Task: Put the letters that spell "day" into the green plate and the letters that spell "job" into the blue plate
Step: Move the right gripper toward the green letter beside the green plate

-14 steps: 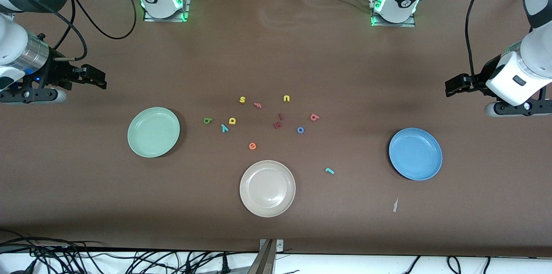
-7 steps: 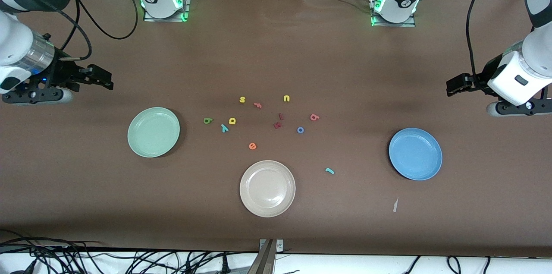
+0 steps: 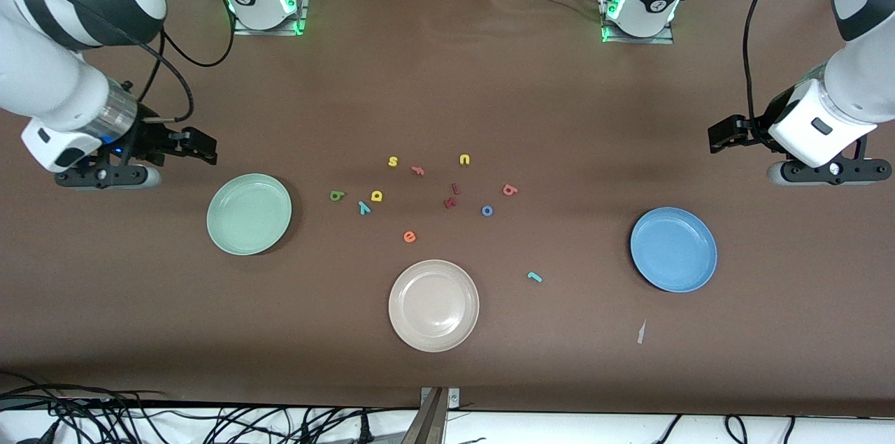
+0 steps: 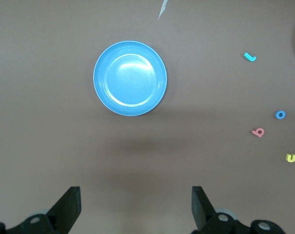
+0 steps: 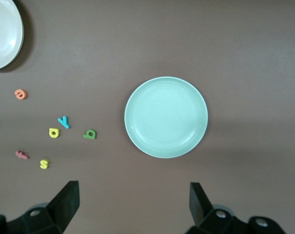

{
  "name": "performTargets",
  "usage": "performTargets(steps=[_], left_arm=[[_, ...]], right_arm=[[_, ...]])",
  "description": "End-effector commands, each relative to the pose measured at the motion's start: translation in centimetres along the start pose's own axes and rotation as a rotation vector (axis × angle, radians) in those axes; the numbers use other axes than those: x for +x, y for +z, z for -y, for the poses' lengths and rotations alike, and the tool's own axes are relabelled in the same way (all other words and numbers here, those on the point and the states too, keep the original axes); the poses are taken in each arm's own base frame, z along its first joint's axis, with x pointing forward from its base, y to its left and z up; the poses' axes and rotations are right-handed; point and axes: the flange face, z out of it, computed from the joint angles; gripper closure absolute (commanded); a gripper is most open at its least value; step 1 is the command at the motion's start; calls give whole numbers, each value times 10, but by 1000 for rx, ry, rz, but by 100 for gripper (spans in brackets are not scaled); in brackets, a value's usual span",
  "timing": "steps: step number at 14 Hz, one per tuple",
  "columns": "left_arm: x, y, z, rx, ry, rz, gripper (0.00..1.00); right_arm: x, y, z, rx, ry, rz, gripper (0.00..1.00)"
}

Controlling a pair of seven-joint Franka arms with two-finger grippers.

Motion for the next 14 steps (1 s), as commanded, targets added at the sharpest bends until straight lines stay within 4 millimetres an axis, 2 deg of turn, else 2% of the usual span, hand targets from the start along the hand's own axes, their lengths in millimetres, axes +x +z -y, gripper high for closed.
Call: performTargets(steps=[1,5,8,11,14], left_arm=[[-1,-6,-4,0,3,3,0],[-1,-7,1,-2,-4,2,0],[-1,-7,0,-1,-3,2,0],[-2,-8,1,-5,-7,1,0],[-2,-8,-3,-7,-31,2,0]], right_arm=[[2,6,10,15,29,-5,0],[6,18,14,12,40,6,0],[8,28,31,7,54,1,0],[10,56,38,7,71,-5,0],[-1,102,36,14,74,-50,0]])
